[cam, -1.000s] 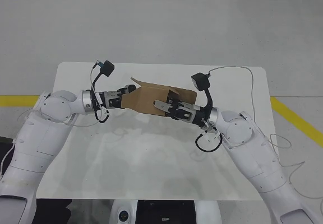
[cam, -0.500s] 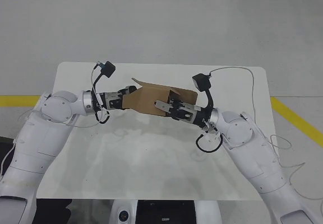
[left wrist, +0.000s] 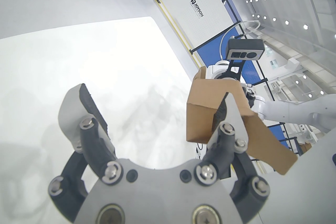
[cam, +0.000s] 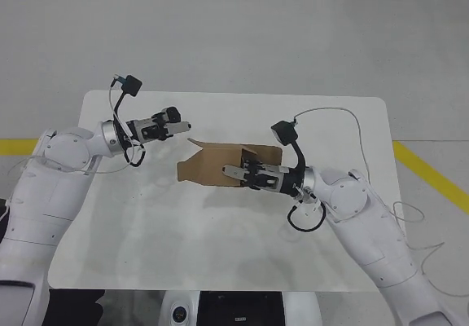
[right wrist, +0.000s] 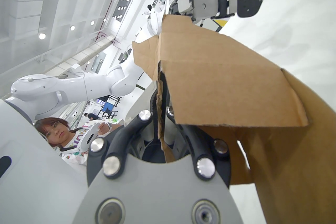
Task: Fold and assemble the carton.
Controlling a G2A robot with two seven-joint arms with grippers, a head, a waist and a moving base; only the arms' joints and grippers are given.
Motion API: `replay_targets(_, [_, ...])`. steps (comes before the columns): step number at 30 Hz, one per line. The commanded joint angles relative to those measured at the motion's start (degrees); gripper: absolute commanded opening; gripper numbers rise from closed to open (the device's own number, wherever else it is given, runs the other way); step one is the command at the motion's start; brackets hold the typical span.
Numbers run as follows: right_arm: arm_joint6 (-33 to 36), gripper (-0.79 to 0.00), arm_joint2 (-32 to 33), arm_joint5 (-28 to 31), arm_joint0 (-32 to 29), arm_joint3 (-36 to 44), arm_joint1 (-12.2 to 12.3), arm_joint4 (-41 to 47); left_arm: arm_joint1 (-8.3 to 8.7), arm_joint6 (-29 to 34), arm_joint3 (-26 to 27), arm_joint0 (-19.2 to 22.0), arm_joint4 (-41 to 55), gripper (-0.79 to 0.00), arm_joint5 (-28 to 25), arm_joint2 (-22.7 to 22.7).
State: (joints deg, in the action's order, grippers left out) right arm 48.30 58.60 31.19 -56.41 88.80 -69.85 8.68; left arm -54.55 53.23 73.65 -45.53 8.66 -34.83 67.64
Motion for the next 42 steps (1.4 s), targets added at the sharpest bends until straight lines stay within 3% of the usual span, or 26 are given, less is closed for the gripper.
replay_targets(1, [0.42, -0.785, -0.69, 0.01, 0.47, -0.42, -0.14, 0.51, -0.05, -0.01, -0.1, 0.17, -0.05, 0.0, -0.07, -0.18])
replay_targets(17, [-5.52, -0.785, 1.55, 1.88, 0.03, -0.59, -0.12, -0.21, -0.01, 3.43, 1.04, -0.31, 1.74, 0.0, -1.63, -0.98])
replay_targets(42, [-3.53, -0.785, 0.18, 1.87, 0.94, -1.31, -0.3, -0.02, 0.05, 5.88, 2.5, -0.55, 2.65, 0.0, -2.55, -1.93])
